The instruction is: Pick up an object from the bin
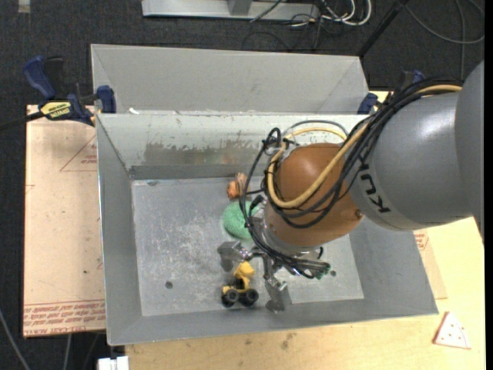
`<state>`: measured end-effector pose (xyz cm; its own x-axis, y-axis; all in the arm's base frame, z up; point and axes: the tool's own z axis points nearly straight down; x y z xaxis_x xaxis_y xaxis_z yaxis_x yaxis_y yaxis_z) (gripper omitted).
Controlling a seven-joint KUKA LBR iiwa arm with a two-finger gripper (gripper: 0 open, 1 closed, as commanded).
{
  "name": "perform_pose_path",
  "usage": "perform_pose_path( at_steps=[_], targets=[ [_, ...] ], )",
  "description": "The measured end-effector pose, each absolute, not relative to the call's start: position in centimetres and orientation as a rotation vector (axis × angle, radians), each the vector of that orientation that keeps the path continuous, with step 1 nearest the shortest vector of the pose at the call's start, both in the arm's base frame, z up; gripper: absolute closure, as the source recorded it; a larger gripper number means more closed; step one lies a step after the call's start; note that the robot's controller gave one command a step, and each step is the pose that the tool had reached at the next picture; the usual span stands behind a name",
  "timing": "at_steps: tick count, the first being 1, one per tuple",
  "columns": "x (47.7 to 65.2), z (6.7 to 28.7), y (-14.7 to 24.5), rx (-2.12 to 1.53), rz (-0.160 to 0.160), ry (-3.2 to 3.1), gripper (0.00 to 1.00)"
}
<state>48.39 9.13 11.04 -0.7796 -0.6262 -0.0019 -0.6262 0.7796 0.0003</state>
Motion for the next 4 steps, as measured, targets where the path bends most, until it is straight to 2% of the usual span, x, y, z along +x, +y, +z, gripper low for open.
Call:
perform_pose_path(
  at_steps=[1,2,4],
  targets=[
    [48.6,7.8,9.6,-1.288,-0.001,2.854,0.0],
    [49.0,6.5,9.8,-1.426,0.001,2.79,1.0],
    [49.0,6.9,9.8,-1.466,0.001,2.773,1.0]
  ],
)
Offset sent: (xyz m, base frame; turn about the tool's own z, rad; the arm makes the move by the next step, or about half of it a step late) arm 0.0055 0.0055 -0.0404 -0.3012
